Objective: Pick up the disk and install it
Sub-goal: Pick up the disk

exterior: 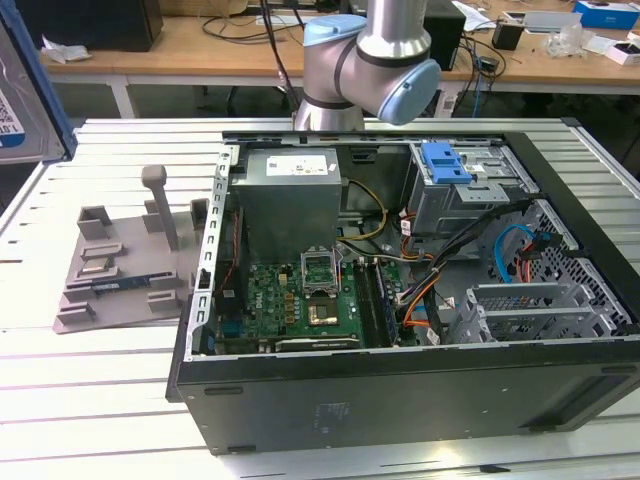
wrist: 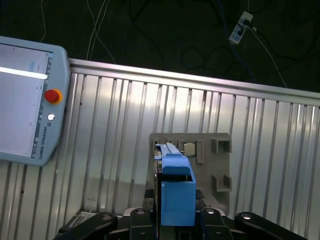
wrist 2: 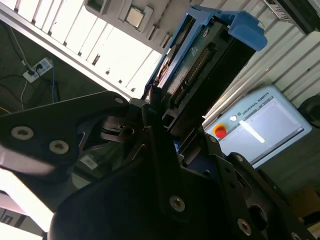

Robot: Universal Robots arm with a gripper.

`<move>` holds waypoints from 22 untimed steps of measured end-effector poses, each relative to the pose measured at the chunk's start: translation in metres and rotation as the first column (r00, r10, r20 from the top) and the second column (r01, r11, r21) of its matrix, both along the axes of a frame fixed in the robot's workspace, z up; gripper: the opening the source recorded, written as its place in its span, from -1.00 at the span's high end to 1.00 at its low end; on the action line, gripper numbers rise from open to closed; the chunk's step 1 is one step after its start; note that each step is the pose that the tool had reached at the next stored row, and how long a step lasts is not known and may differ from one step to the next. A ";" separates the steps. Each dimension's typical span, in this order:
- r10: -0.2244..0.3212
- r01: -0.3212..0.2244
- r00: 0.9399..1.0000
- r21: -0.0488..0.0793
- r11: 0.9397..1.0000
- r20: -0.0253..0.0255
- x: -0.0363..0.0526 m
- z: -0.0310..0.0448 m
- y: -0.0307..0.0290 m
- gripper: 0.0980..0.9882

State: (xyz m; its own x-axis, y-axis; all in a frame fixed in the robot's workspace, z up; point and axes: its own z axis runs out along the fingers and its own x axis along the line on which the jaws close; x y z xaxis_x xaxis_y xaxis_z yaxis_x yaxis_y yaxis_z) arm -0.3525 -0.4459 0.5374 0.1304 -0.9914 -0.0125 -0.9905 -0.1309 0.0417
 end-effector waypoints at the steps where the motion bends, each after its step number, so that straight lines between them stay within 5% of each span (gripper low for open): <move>1: 0.000 0.000 1.000 0.000 1.000 0.000 0.0001 0.0000 -0.0046 0.40; 5: 0.000 0.000 1.000 0.000 1.000 0.000 0.0004 0.0000 -0.0227 0.40; 22: 0.000 0.000 1.000 0.000 1.000 0.000 0.0018 -0.0003 -0.0732 0.40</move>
